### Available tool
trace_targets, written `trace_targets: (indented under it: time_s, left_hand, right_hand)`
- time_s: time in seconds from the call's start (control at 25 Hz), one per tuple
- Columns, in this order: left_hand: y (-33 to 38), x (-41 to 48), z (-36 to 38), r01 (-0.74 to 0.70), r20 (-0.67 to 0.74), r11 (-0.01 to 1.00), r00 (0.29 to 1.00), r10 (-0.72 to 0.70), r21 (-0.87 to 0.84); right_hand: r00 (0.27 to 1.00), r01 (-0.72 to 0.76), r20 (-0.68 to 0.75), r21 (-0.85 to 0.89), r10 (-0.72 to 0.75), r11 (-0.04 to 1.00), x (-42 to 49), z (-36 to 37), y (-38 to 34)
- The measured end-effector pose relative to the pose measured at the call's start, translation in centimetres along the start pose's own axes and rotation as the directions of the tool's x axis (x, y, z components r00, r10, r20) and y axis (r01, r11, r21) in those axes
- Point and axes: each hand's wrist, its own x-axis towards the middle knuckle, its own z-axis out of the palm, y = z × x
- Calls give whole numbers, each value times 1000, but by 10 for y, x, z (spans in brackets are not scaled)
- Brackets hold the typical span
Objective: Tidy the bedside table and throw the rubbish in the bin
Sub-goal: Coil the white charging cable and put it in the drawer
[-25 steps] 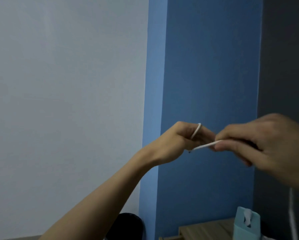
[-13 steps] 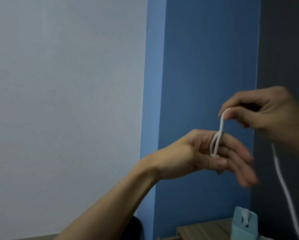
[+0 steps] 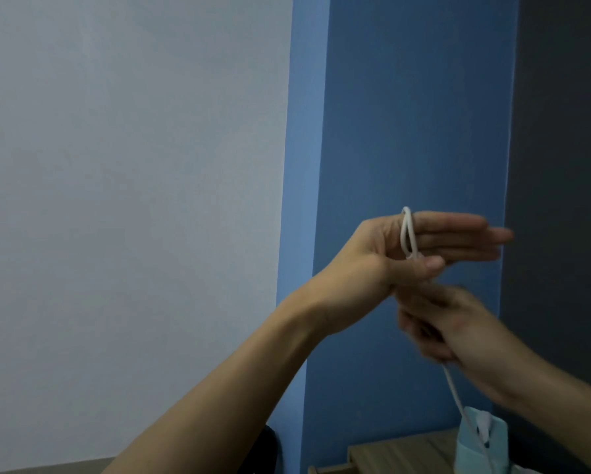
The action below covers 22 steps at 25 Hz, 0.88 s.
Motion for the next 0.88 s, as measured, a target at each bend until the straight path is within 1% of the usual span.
trace_targets:
  time_s: [0.04, 0.08, 0.12, 0.16, 0.2, 0.24, 0.28, 0.32, 0.36, 0.44, 0.52, 0.6, 0.76, 0.8, 0.88]
  left_hand:
    - [-1, 2, -3, 8, -41, 999, 999, -7, 36]
    - [-2, 3, -7, 25, -73, 997, 997, -20, 75]
    - [-3, 4, -10, 52, -96, 991, 995, -40, 122]
    - [-4, 3, -13, 85, -114, 981, 991, -66, 173]
    - [-5, 2, -15, 121, -127, 967, 987, -94, 223]
    - [-6, 0, -16, 155, -138, 951, 983, -121, 267]
    - [-7, -3, -17, 186, -147, 935, 978, -147, 303]
    - [-7, -6, -18, 214, -156, 920, 973, -170, 330]
    - [-7, -10, -18, 238, -160, 909, 968, -193, 342]
    - [-5, -16, -19, 262, -143, 901, 964, -226, 346]
    - [-3, -21, -19, 242, -47, 920, 970, -240, 309]
    - [1, -23, -18, 227, 75, 938, 964, -255, 262]
    - [8, -22, -9, 249, 220, 938, 927, -303, 240]
    - [8, -21, -5, 243, 258, 946, 920, -294, 213]
    - [11, -21, 1, 214, 321, 970, 916, -240, 116]
  right_hand:
    - [999, 0, -46, -70, -3, 998, 3, -10, 14]
    - [999, -33, -28, -75, 31, 997, 9, -2, 17]
    - [999, -26, -23, -94, 24, 995, 3, 1, 18]
    - [1000, 5, 10, -165, -4, 986, -1, 1, 19]
    - [998, 58, 24, -286, -53, 957, -5, 0, 18]
    - [990, 138, 43, -423, -132, 895, -9, -6, 12]
    - [974, 217, 63, -552, -220, 805, -15, -9, 4]
    - [950, 290, 112, -663, -291, 690, -19, -14, -4]
    - [939, 310, 145, -748, -311, 587, -25, -17, -15]
    - [911, 311, 142, -852, -386, 420, -29, -25, -34]
    - [867, 355, 170, -871, -468, 340, -26, -38, -48]
    - [849, 368, 169, -869, -500, 331, -20, -49, -64]
    - [848, 397, 143, -809, -510, 433, -8, -53, -81]
    - [837, 425, 135, -772, -531, 474, -3, -53, -80]
    - [838, 457, 90, -654, -538, 602, 2, -49, -74]
